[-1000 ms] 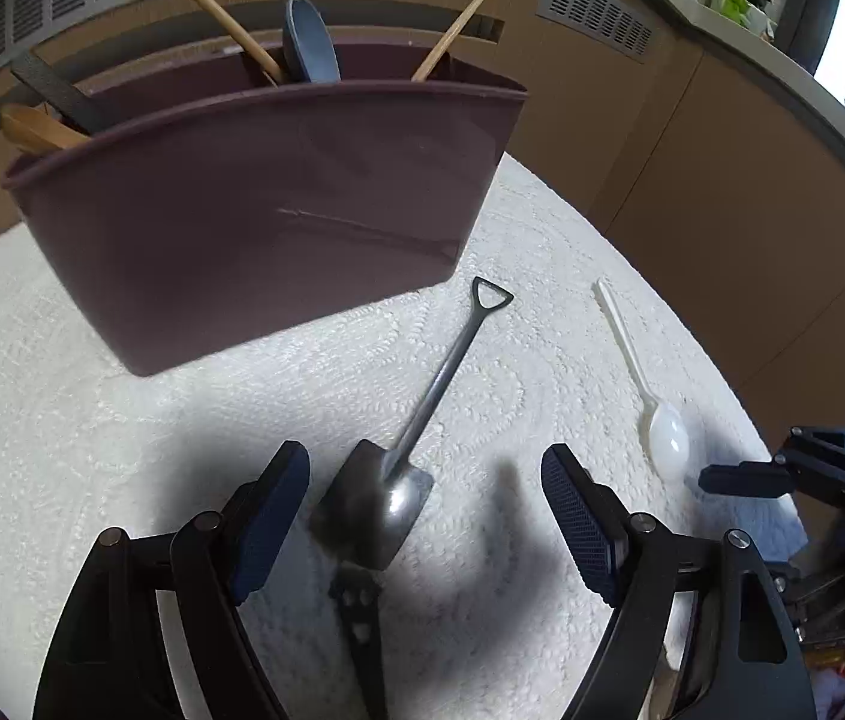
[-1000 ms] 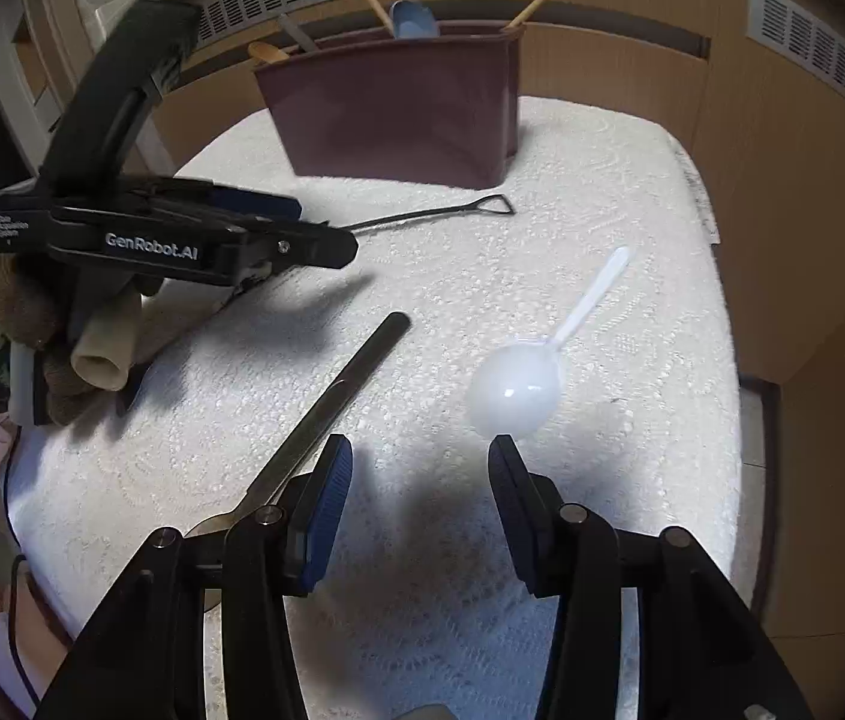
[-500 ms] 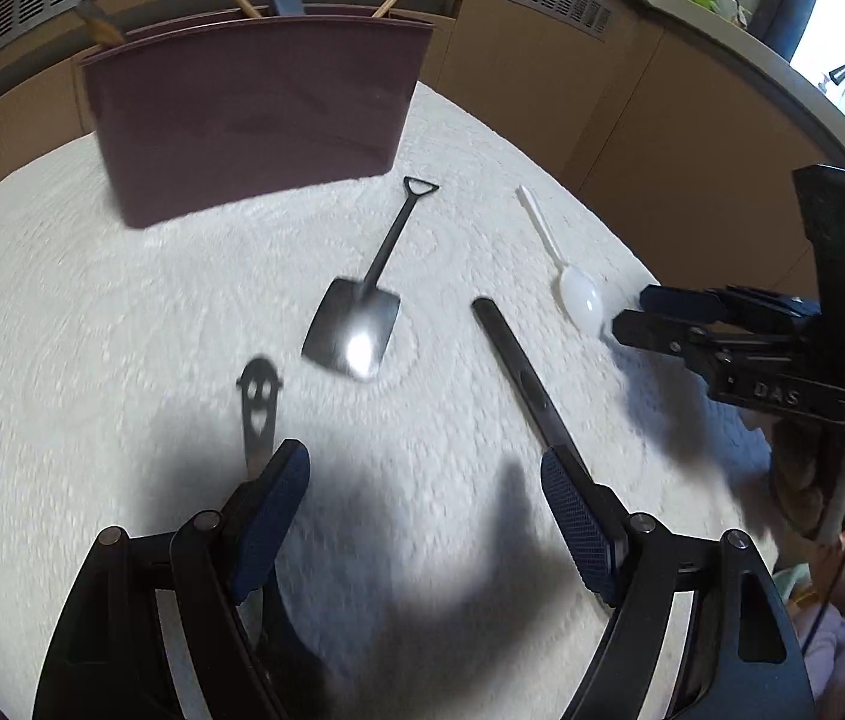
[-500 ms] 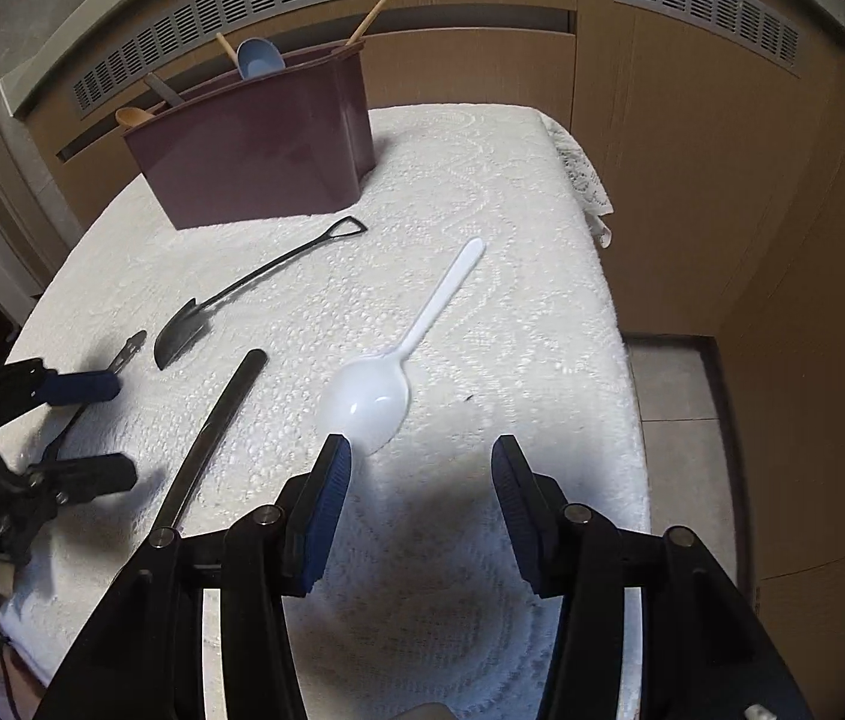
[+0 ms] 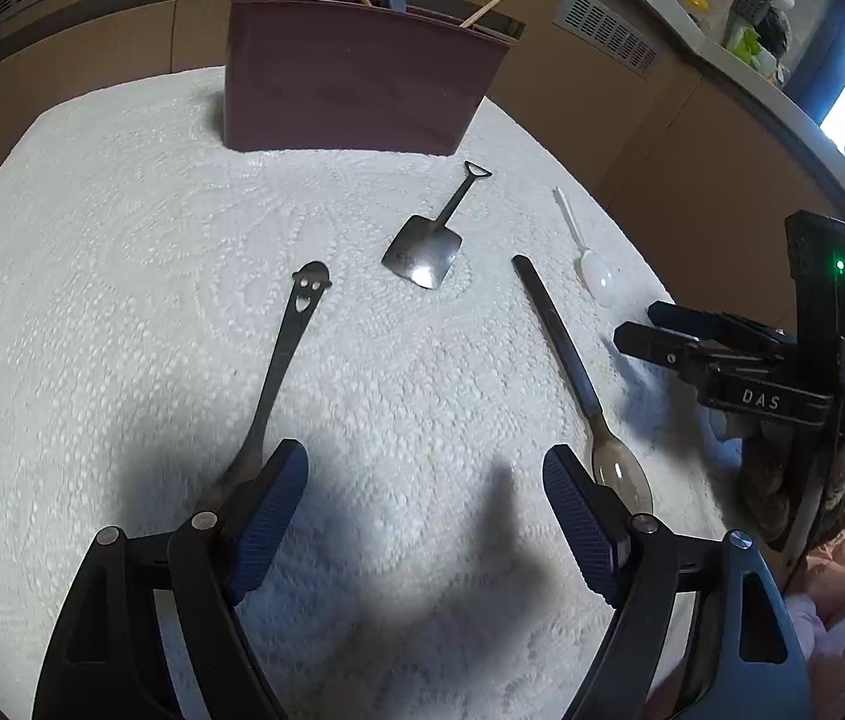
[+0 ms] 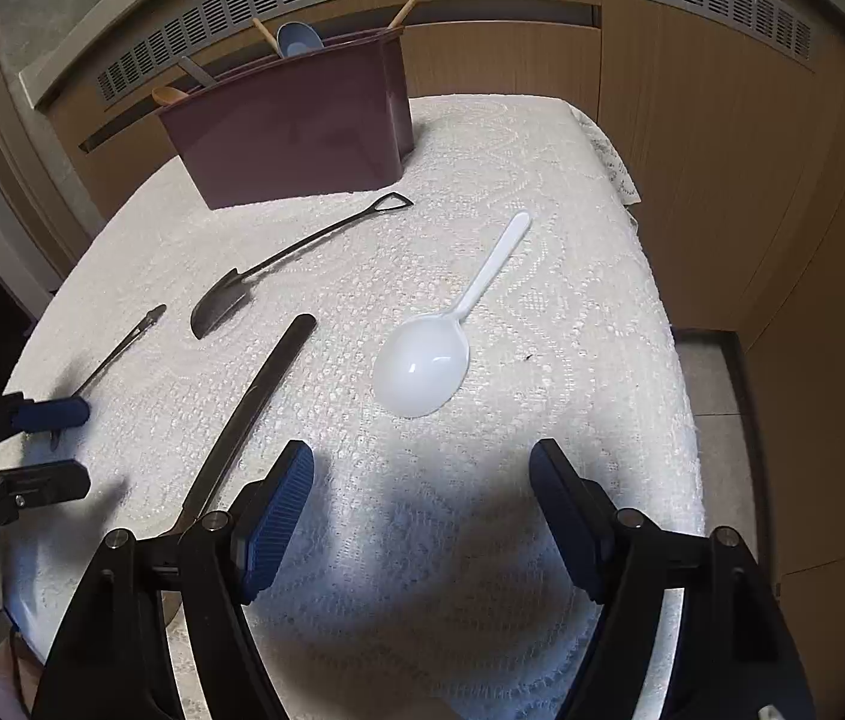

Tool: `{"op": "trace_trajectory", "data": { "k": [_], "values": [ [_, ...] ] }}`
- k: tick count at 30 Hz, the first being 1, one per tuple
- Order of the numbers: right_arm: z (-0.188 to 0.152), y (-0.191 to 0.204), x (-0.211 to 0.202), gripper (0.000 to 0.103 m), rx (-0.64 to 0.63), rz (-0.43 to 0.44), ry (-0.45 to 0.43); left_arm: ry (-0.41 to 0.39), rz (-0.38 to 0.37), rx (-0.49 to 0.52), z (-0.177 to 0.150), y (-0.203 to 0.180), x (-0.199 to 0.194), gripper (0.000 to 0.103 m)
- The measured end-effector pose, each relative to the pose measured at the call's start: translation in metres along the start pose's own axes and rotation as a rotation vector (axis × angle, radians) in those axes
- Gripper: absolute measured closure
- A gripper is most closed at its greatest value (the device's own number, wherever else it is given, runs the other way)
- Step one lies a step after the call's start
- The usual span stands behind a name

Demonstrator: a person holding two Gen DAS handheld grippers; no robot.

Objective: Organize utensils
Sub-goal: 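Move the left tool over the face-handled metal spoon while the right moves over the black shovel, then grasp the metal spoon handle with the left tool while the right grasps the black shovel handle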

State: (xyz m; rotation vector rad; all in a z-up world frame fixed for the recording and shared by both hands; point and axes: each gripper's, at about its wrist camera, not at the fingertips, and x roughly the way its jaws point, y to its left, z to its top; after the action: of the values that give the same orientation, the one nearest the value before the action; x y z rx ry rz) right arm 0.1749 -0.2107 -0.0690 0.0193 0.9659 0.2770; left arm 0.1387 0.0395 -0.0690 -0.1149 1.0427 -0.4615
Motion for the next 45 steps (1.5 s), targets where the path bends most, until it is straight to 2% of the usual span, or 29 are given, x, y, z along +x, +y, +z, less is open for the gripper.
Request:
{"op": "trace_trajectory", "data": {
  "k": [2,4,7,10,12,13,14,15,17,19,22,24,25,28,31,33,35,37,40,41,45],
  "values": [
    [0.0,0.0,0.0,0.031,0.0,0.001,0.0,0.032,-0.021,0.008,-0.001,-0.002,0.0,0.006],
    [0.0,0.0,0.0,0.031,-0.003,0.0,-0.003,0.062,-0.023,0.034,-0.003,-0.007,0.002,0.0],
    [0.0,-0.001,-0.001,0.031,0.004,0.009,-0.003,0.086,0.048,0.125,-0.007,-0.02,0.007,0.0],
    [0.0,-0.002,-0.001,0.031,0.007,0.012,-0.005,0.084,0.075,0.125,-0.01,-0.021,0.004,0.003],
    [0.0,-0.002,-0.001,0.031,0.003,0.01,-0.006,0.067,0.071,0.077,-0.007,-0.013,-0.008,0.024],
    [0.0,-0.002,-0.001,0.031,0.001,0.007,-0.007,0.056,0.054,0.049,-0.006,-0.007,-0.015,0.039],
    [0.0,-0.001,-0.001,0.031,-0.001,0.004,-0.007,0.041,0.045,0.019,-0.005,-0.001,-0.023,0.045],
    [0.0,0.0,-0.001,0.031,-0.004,0.001,-0.008,0.009,0.069,0.0,-0.005,0.007,-0.033,0.045],
    [-0.001,0.001,-0.001,0.031,-0.011,-0.008,-0.01,-0.068,0.201,0.028,-0.006,0.017,-0.046,0.046],
    [-0.001,0.003,-0.001,0.03,-0.02,-0.014,-0.012,-0.085,0.265,0.042,-0.006,0.025,-0.047,0.046],
    [-0.001,0.006,0.0,0.03,-0.032,-0.024,-0.011,-0.06,0.247,0.057,-0.005,0.028,-0.037,0.047],
    [-0.001,0.007,-0.001,0.034,-0.038,-0.032,-0.017,-0.036,0.277,0.112,-0.002,0.024,-0.023,0.058],
    [-0.001,0.008,-0.003,0.04,-0.041,-0.041,-0.022,-0.023,0.277,0.127,0.001,0.025,-0.018,0.068],
    [0.002,0.01,-0.005,0.055,-0.055,-0.06,-0.012,0.021,0.261,0.167,0.024,0.027,-0.002,0.074],
    [0.012,0.018,-0.016,0.057,-0.075,-0.054,-0.028,0.097,0.27,0.199,0.054,0.029,0.012,0.08],
    [0.024,0.026,-0.021,0.057,-0.076,-0.041,-0.037,0.139,0.271,0.213,0.067,0.026,0.021,0.083],
    [0.042,0.031,-0.018,0.057,-0.045,-0.013,-0.032,0.156,0.267,0.22,0.07,0.023,0.024,0.091],
    [0.06,0.032,-0.006,0.056,0.006,-0.003,-0.033,0.133,0.251,0.199,0.066,0.022,0.018,0.092],
    [0.088,0.033,0.024,0.056,0.077,-0.029,-0.002,0.033,0.251,0.146,0.051,0.028,0.0,0.092],
    [0.097,0.034,0.035,0.057,0.096,-0.044,0.012,-0.018,0.247,0.104,0.045,0.034,-0.01,0.092],
    [0.119,0.042,0.077,0.057,0.161,-0.103,0.1,-0.138,0.207,-0.048,0.028,0.06,-0.037,0.092]
  ]
}}
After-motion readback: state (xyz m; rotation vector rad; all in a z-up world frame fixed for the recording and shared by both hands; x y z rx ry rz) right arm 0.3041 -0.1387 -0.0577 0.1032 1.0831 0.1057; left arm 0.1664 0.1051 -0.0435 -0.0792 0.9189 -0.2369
